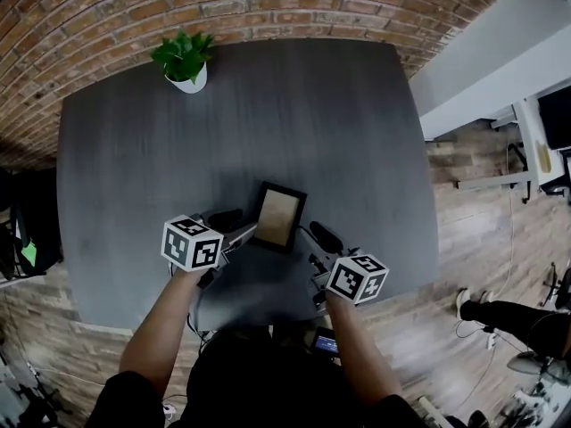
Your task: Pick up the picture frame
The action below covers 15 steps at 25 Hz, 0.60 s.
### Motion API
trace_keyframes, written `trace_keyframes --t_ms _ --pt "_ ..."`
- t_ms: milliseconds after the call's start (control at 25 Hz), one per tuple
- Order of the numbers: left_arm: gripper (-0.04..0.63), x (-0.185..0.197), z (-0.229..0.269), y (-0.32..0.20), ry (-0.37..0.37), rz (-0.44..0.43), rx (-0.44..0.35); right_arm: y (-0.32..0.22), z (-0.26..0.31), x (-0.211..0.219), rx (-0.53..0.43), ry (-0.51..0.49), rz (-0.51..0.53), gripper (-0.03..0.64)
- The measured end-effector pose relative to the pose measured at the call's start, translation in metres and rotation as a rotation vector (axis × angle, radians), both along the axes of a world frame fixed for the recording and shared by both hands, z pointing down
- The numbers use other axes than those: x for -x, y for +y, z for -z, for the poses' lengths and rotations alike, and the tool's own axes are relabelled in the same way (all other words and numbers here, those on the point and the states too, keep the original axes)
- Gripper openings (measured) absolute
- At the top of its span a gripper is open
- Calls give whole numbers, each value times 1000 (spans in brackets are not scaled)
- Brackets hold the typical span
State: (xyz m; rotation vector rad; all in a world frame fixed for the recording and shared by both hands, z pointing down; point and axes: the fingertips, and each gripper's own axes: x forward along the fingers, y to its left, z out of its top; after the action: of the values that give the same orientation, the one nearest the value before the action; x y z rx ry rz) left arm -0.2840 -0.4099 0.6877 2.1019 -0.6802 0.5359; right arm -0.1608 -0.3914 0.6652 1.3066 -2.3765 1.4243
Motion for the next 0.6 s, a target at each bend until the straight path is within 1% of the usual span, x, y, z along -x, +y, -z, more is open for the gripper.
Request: trace_keyframes --t_ms 80,320,480,600 --pt "192 -4 -11 -3 -5 0 30 -3 -11 2 28 4 -2 201" --pt "192 -9 -29 -9 -55 -10 80 -10 -35 3 99 19 -3 201" --pt "187 -11 -38 -10 -73 -21 100 -10 -44 8 124 29 5 201" --pt "170 -13 -40 -11 -82 -28 106 -10 -49 10 139 35 1 201"
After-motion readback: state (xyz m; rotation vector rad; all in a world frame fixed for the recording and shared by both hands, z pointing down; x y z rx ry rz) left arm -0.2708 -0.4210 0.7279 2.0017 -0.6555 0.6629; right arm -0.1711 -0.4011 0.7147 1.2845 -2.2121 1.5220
